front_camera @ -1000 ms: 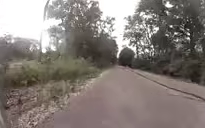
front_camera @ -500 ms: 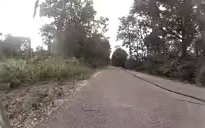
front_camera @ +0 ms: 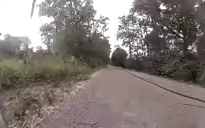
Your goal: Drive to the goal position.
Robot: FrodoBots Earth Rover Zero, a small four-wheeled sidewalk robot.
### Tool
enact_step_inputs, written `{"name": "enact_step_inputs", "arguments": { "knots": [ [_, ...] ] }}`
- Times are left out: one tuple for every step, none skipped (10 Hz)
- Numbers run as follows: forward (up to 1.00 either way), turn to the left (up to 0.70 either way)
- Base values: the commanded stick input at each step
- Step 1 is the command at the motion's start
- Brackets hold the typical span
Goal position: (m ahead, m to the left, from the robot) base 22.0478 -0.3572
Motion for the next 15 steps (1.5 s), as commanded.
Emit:
{"name": "enact_step_inputs", "arguments": {
  "knots": [
    [0.7, 0.0],
    [0.7, 0.0],
    [0.7, 0.0],
    [0.7, 0.0],
    [0.7, 0.0],
    [0.7, 0.0],
    [0.7, 0.0],
    [0.7, 0.0],
    [0.7, 0.0],
    [0.7, 0.0],
    [0.7, 0.0],
    [0.7, -0.02],
    [0.7, -0.2],
    [0.7, -0.31],
    [0.7, -0.23]
  ]
}}
